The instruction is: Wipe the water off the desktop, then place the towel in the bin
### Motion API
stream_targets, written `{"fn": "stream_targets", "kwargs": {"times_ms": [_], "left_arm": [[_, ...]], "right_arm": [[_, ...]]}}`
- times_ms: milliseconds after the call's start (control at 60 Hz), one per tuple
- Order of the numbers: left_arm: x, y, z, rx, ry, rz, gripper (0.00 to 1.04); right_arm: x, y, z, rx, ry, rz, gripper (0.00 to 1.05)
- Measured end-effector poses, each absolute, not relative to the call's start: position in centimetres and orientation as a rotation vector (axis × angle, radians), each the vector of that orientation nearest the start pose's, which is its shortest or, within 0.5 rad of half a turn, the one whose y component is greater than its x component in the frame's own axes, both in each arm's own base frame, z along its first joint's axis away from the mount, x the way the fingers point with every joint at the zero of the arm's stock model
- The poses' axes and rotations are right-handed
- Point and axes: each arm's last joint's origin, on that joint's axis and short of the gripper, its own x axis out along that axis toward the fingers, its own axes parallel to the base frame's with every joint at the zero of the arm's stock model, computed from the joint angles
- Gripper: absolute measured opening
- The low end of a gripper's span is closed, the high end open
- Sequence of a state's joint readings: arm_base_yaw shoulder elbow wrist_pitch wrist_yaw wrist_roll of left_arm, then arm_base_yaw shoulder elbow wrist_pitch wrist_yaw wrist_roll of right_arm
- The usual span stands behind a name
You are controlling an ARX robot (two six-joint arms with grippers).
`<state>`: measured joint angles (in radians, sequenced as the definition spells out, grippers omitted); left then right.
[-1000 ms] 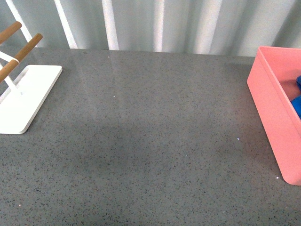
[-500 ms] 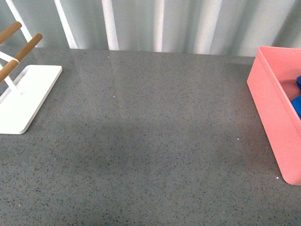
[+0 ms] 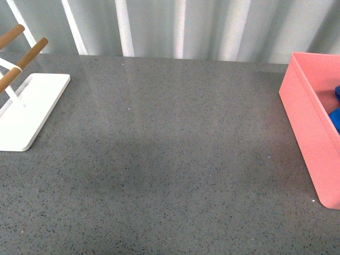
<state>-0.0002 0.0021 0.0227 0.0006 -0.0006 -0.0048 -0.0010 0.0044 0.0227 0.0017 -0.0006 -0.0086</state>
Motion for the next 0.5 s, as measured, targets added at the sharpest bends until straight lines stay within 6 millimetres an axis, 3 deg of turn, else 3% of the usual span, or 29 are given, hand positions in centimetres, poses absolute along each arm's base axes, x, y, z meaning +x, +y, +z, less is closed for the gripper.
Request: {"fn": "stream_targets", "kwargs": {"times_ms": [500], "left_arm": [[9.64,0.00,17.11,-0.005,-0.021,0.001,0.98]], "right_arm": [[9.65,-0.01,17.11,-0.009,-0.020,0.000,0.98]]}}
